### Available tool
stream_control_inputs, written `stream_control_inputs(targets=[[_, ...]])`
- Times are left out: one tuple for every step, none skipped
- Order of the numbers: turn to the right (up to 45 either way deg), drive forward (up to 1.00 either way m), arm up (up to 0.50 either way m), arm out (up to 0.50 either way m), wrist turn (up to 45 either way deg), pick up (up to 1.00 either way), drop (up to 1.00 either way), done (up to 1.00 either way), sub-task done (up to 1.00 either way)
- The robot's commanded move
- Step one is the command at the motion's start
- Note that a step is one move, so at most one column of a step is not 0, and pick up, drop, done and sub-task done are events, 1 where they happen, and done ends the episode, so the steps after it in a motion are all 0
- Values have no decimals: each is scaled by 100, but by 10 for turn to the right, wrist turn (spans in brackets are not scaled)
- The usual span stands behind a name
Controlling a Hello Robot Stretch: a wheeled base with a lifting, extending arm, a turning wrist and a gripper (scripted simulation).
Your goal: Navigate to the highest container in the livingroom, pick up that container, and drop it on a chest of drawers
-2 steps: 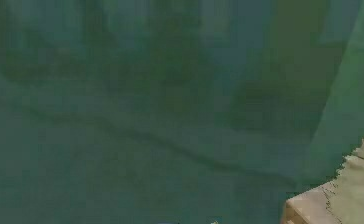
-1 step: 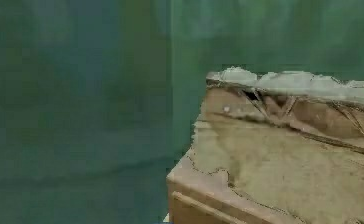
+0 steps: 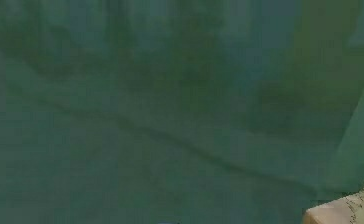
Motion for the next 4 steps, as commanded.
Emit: stream_control_inputs(targets=[[-450,0,0,0,0,0,0,0,0],[-180,0,0,0,0,0,0,0,0],[450,0,0,0,0,0,0,0,0],[450,0,0,0,0,0,0,0,0]])
